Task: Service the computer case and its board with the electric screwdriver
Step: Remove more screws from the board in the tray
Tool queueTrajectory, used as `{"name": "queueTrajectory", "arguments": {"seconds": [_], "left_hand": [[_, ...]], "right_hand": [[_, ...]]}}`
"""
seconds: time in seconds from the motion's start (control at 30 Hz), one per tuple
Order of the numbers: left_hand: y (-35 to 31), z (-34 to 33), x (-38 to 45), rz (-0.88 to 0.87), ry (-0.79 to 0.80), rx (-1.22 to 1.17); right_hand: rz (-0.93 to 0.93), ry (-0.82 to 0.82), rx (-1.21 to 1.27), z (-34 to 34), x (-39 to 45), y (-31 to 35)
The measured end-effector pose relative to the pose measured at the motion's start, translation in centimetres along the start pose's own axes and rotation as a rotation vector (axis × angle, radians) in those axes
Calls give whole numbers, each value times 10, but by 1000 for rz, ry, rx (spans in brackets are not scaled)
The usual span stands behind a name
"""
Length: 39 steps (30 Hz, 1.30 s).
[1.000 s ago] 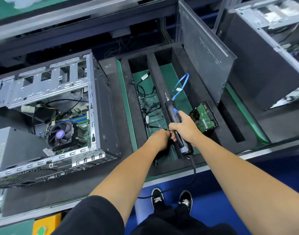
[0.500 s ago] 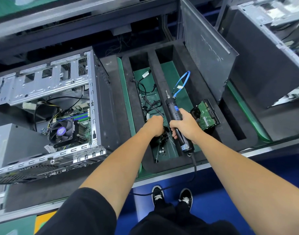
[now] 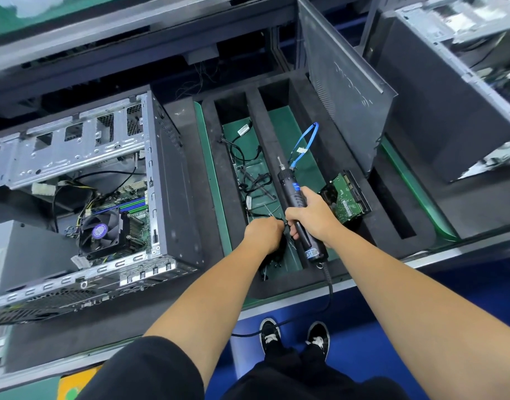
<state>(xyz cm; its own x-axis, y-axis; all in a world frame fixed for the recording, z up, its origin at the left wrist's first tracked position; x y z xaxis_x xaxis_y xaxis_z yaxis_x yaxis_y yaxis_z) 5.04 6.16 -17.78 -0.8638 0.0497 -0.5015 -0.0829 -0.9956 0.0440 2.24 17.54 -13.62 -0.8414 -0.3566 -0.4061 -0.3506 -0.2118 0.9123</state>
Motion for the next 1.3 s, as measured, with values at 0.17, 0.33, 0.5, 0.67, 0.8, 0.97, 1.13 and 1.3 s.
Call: {"name": "queueTrajectory", "arguments": {"seconds": [0.17, 0.33, 0.5, 0.67, 0.8, 0.97, 1.13, 1.3], "left_hand": [[-6, -7, 5, 43, 15, -169], [-3, -10, 4, 144, 37, -365], [2, -8, 9, 158, 30, -360], [8, 2, 12, 229, 13, -454], [25, 27, 19, 218, -73, -480], [27, 33, 22, 150, -36, -300], [13, 11, 10, 39, -42, 84], [12, 13, 8, 25, -65, -23]], "right_hand": [[1, 0, -5, 0, 0, 0], [4, -6, -6, 0, 0, 0], [6, -5, -19, 0, -1, 1], [-1, 1, -16, 0, 0, 1], [-2, 7, -19, 1, 1, 0], [5, 2, -19, 0, 1, 0], [4, 4, -5, 1, 0, 0], [-13, 0, 3, 1, -1, 0]]}}
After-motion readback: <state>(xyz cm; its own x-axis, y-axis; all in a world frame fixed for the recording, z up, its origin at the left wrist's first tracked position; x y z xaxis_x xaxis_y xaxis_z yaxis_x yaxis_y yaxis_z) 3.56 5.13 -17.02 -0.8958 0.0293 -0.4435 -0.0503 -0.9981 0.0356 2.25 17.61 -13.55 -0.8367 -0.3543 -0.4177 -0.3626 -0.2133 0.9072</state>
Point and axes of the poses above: each hand's wrist, its own x-axis towards the middle knuckle, its own z-axis out of the back of the hand, y = z × x, the point moved 4 cm from there along x, towards the middle knuckle, and after that the axes turned 3 degrees about z, right-handed, at the moved point
